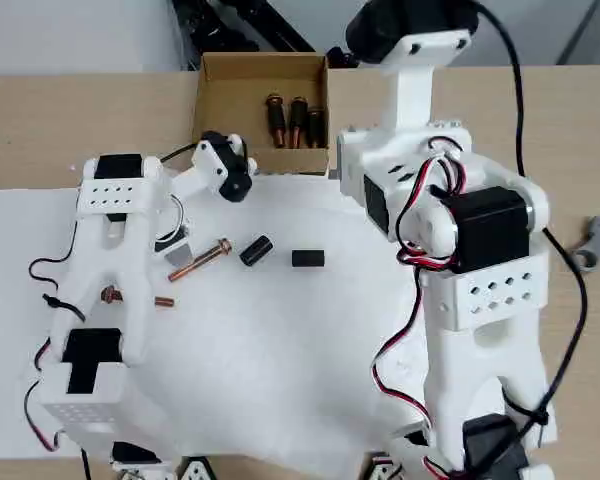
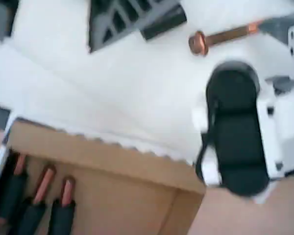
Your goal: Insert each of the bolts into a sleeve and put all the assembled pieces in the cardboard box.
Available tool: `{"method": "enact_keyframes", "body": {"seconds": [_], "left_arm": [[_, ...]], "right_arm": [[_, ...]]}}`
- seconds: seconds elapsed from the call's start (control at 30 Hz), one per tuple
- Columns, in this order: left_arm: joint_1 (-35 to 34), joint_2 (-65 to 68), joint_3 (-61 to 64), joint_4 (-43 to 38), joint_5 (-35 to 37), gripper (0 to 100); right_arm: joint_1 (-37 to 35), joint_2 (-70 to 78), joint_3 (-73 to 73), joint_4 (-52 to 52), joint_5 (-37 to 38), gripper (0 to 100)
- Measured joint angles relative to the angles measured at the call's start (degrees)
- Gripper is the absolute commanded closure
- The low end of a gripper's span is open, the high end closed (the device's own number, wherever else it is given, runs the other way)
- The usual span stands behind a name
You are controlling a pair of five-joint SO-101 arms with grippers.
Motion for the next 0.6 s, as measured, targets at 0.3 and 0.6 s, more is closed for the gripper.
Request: {"method": "enact_keyframes", "body": {"seconds": [0.3,0.6], "left_arm": [[3.87,0.00,0.00,-1.41,8.62,81],[10.64,0.00,0.00,-3.87,12.04,81]], "right_arm": [[2.55,0.00,0.00,5.54,0.00,90.2],[10.11,0.00,0.00,5.54,0.00,90.2]]}}
